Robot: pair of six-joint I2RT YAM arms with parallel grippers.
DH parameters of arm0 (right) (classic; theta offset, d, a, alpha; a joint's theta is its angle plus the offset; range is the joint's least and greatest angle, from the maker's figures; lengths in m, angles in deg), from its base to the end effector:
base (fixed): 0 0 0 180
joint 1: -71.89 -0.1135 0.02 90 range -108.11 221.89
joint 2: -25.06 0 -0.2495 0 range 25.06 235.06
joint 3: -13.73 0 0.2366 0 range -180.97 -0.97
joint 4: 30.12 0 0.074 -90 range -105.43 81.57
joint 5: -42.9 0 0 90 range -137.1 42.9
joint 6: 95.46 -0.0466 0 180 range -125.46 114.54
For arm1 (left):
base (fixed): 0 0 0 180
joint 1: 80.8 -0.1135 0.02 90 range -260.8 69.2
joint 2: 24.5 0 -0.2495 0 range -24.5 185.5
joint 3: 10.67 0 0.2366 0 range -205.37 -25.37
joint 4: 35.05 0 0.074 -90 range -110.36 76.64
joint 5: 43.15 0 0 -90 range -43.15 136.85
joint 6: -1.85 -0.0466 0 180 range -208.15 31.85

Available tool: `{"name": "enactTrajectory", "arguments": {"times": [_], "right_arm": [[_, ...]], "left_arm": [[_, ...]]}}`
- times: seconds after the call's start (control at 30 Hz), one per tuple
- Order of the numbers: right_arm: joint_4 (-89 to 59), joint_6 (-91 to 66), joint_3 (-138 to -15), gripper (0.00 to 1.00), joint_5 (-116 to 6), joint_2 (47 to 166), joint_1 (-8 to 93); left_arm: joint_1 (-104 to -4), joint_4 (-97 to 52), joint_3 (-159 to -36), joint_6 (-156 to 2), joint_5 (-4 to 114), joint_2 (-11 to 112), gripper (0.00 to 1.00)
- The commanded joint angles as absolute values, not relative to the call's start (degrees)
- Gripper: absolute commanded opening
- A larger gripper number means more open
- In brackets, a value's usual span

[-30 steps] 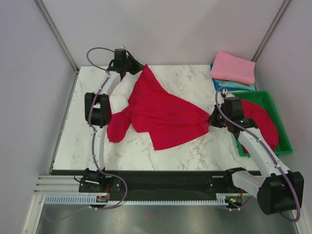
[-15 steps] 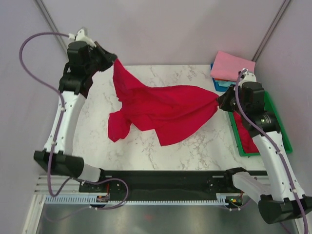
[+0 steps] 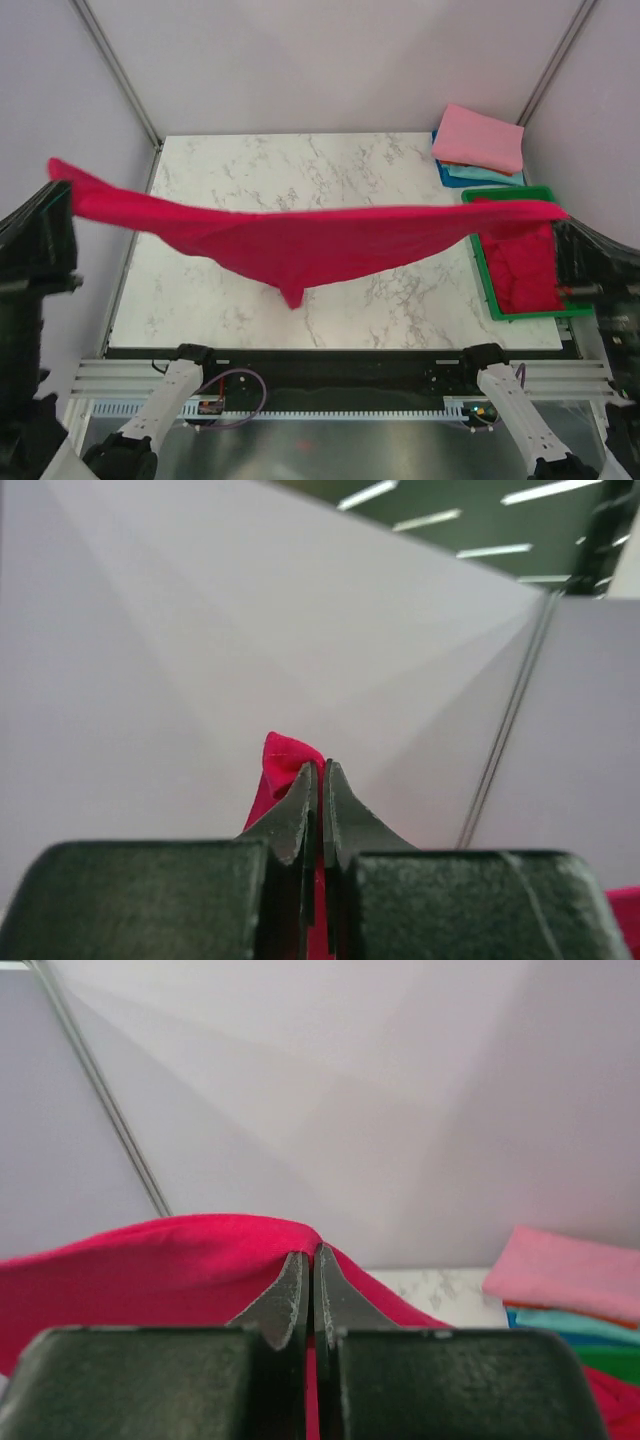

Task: Fold and stack the t-shirts

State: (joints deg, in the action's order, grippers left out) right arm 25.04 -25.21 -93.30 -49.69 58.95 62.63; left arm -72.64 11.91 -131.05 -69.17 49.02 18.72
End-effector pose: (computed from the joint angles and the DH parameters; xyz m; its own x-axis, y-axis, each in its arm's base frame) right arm -0.0041 0.0015 0.5163 0.2181 0.3776 -0.8999 -0.2942 0.9047 0.3083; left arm -0.0052 -0.0010 0.5757 0.4142 -0.3877 -0.8235 0.3267 0.9078 -0.2631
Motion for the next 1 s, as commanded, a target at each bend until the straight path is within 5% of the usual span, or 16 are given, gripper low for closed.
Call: {"name": "enactTrajectory", "arguments": {"times": [0.0,0.27,0.47,0.8,0.9,0.97], "right_arm": [[21.8,-24.3,-94.7,0.00,-48.3,54.4,62.5],[18.0,-25.2,-95.0,0.00,-43.2,51.4,62.6],[23.8,-25.4,-97.8,0.00,-38.6,66.3,62.6],[12.3,-30.2,-81.3,0.00,-37.2,101.4,62.6],[15.2,-29.4,-87.8,0.06,-35.9,118.2,62.5],[16.2,-28.2,-94.6,0.32,-35.7,124.4,62.4]], "left_arm": [[-72.6,8.5,-136.6,-76.4,52.6,17.3,0.02],[-72.6,4.9,-142.9,-79.1,61.8,17.6,0.02],[-72.6,5.3,-143.7,-81.6,60.8,26.8,0.02],[-73.5,15.5,-144.3,-89.6,48.7,69.7,0.03],[-74.5,22.1,-156.2,-88.9,49.2,91.7,0.22],[-76.2,25.2,-166.9,-83.7,51.7,105.7,0.47]]}}
